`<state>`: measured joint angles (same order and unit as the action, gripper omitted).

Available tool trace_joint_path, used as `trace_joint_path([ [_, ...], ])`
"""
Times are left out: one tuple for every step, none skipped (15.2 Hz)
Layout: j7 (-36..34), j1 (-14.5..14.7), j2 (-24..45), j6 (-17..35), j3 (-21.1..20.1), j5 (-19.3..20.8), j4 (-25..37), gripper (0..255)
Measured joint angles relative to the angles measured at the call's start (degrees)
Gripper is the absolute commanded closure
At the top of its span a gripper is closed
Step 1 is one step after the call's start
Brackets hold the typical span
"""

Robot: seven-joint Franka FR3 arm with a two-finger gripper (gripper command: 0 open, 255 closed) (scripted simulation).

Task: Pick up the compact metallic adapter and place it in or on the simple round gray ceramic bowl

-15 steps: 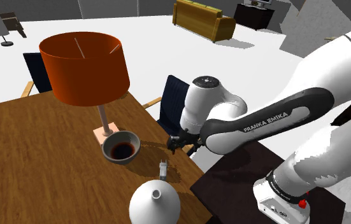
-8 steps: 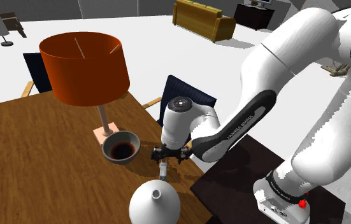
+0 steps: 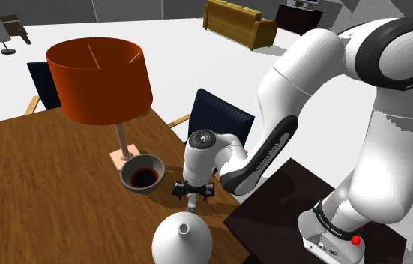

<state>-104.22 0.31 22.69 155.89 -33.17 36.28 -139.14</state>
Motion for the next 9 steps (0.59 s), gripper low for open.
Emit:
trace_joint_path([
  [-0.7,0.7,1.1,0.4,1.1,1.2,0.6,0],
  [-1.1,1.0,1.6,0.7,1.7,1.9,0.7,0],
  [-1.4,1.3,1.9,1.0,2.1,2.3,0.7,0],
  [-1.6,1.5,2.0,1.0,2.2,2.5,0.8,0],
  [-1.7,1.5,2.1,1.1,2.3,2.6,0.8,0],
  [-1.7,1.6,2.1,1.1,2.3,2.6,0.8,0],
  [-1.7,1.6,2.1,1.1,2.3,2.7,0.8,0],
  [-1.8,1.6,2.1,1.1,2.4,2.7,0.8,0],
  [-1.8,1.6,2.1,1.1,2.4,2.7,0.8,255],
])
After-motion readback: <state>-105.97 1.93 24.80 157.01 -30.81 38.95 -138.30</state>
